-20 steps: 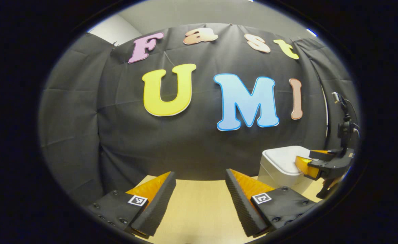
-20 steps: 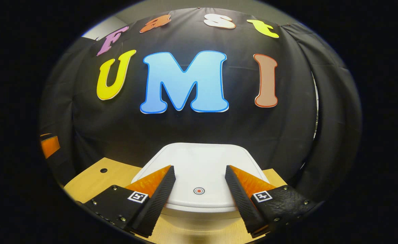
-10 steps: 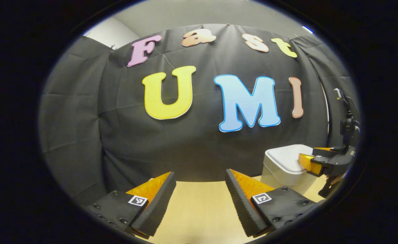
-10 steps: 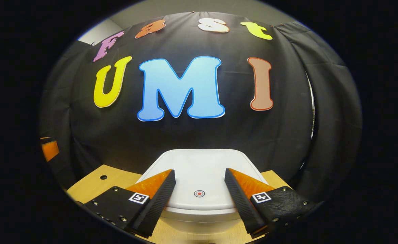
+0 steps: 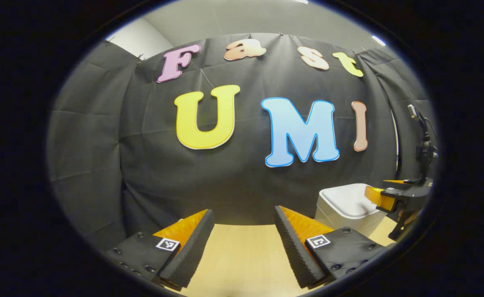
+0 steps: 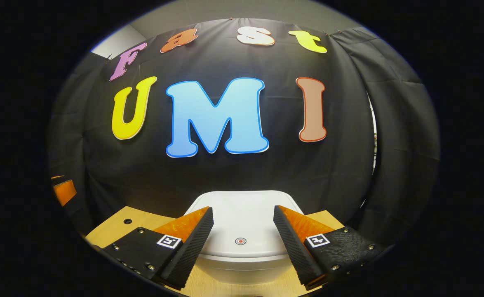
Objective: Press the lid of the desktop garbage bin to open it, pick up the crumpled paper on the desktop and throw it into the bin, then pick up the pop can on the desktop and drop it into the bin, and finally close the garbage bin lid.
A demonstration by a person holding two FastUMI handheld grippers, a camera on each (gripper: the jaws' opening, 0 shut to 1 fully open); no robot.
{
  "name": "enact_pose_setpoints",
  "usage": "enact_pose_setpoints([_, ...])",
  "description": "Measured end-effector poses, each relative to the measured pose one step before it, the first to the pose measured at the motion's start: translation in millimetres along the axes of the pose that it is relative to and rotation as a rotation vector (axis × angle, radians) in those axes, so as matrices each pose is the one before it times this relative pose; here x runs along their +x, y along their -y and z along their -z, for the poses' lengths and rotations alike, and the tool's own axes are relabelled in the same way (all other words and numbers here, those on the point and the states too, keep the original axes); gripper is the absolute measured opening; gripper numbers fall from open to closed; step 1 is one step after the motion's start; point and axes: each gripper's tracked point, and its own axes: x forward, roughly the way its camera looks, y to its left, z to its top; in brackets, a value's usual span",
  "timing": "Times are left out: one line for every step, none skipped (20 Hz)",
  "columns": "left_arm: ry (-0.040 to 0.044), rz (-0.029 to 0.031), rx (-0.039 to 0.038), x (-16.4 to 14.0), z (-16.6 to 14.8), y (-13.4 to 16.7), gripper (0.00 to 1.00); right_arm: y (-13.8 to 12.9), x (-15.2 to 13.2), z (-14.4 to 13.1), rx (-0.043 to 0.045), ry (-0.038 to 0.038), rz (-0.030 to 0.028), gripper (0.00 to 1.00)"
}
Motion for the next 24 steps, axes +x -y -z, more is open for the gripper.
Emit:
enact_pose_setpoints([0.00837, 0.00153, 0.00277, -2.3, -4.02, -0.03, 0.98, -3.91, -7.97, -8.87, 0.00243, 0.01411, -0.01122, 0.94])
enact_pose_setpoints([0.00815, 0.00169, 0.00027, -3.38, -4.44, -0.35, 0.98, -5.0, -8.89, -9.42, 0.00234, 0.01659, -0.01202, 0.94])
enact_pose_setpoints([0.00723, 0.00166, -0.00146, -2.95, -4.37, -0.47, 0.98, -4.63, -8.74, -9.84, 0.00095, 0.01749, -0.01051, 0.94])
enact_pose_setpoints([0.00648, 0.00019, -0.00176, -3.38, -5.1, 0.68, 0.98, -4.47, -9.49, -7.67, -0.00216, 0.01522, -0.01043, 0.94])
enact_pose_setpoints([0.00578, 0.00035, -0.00109, -3.66, -4.28, 0.02, 0.98, -3.91, -9.43, -7.46, -0.00585, 0.01488, -0.00896, 0.94])
enact_pose_setpoints([0.00623, -0.00059, 0.00008, -4.1, -4.22, -0.05, 0.98, -4.0, -9.33, -7.42, -0.00987, 0.01617, -0.00666, 0.94])
enact_pose_setpoints([0.00509, -0.00229, -0.00045, -4.69, -3.18, -0.26, 0.98, -4.15, -8.73, -6.46, -0.00912, 0.01458, -0.0119, 0.94])
enact_pose_setpoints([0.00515, 0.0013, -0.00171, -5.14, -2.44, -0.05, 0.98, -4.47, -8.22, -4.62, -0.00455, 0.01051, -0.00981, 0.94])
enact_pose_setpoints([0.0021, 0.0023, -0.00079, -4.61, -2.12, 1.88, 0.98, -3.0, -7.63, -3.88, -0.00058, 0.00694, -0.00821, 0.94])
enact_pose_setpoints([0.00119, 0.00166, -0.00156, -4.14, -1.45, 0.27, 0.94, -3.23, -6.98, -3.39, -0.00203, 0.00523, -0.00578, 0.94])
enact_pose_setpoints([-0.00055, 0.00103, -0.00256, -4.75, -1.24, 0.92, 0.94, -2.26, -6.48, -1.75, -0.00373, 0.00214, -0.00551, 0.94])
enact_pose_setpoints([-0.00009, 0.00133, -0.00425, -4.62, -1.78, 1.0, 0.96, -2.38, -6.29, -0.8, -0.00254, -0.00107, -0.00472, 0.94])
enact_pose_setpoints([0.00166, 0.00369, -0.00594, -4.54, -0.49, 1.99, 0.97, -2.31, -4.26, -1.52, -0.00537, 0.0047, -0.00428, 0.94])
enact_pose_setpoints([0.00133, -0.00108, -0.00498, -3.78, -1.34, 1.23, 0.98, -2.47, -3.35, -0.47, -0.00526, -0.00092, -0.00508, 0.94])
enact_pose_setpoints([0.00113, -0.00398, -0.00479, -4.13, -0.68, -0.29, 0.98, -2.08, -2.4, 0.69, -0.0016, -0.00182, -0.00649, 0.94])
enact_pose_setpoints([0.00025, -0.00145, -0.00564, -3.95, -0.71, 0.49, 0.97, -2.46, -1.93, 0.57, 0.0036, -0.00472, -0.00749, 0.94])
enact_pose_setpoints([-0.00048, -0.00058, -0.00699, -2.44, 0.19, 1.25, 0.97, -2.68, -1.91, 0.31, 0.00834, -0.0034, -0.00667, 0.92])
enact_pose_setpoints([-0.00146, -0.00144, -0.0045, -2.7, 0.73, -0.07, 0.97, -2.57, -1.59, -0.79, 0.00549, 0.00219, -0.00363, 0.94])
enact_pose_setpoints([-0.00057, 0.00111, -0.00401, -2.24, -0.04, -0.4, 0.97, -0.73, -1.11, -2.11, 0.00181, 0.00254, 0.00129, 0.94])
enact_pose_setpoints([0.00027, -0.00133, -0.00097, 0.18, 0.89, 0.51, 0.96, -0.56, -0.4, -0.94, 0.00112, 0.00193, -0.00075, 0.94])
enact_pose_setpoints([0.00244, -0.00215, -0.00015, -0.49, -0.16, -0.75, 0.96, -1.11, 0.43, 0.27, 0.00147, 0.00016, 0.00003, 0.94])
enact_pose_setpoints([-0.00028, -0.00063, -0.00014, -0.86, -0.7, 0.14, 0.97, -0.04, 0.14, -0.25, 0.00173, -0.00107, 0.0014, 0.94])
enact_pose_setpoints([-0.00347, -0.0009, -0.00044, -0.86, 0.98, 1.13, 0.97, -0.41, -0.64, -0.07, 0.0018, 0.00059, 0.00457, 0.94])
enact_pose_setpoints([-0.00546, 0.00466, -0.00203, -0.09, 1.31, 2.08, 0.96, 0.98, -0.33, 0.46, 0.00029, 0.00165, 0.00792, 0.94])
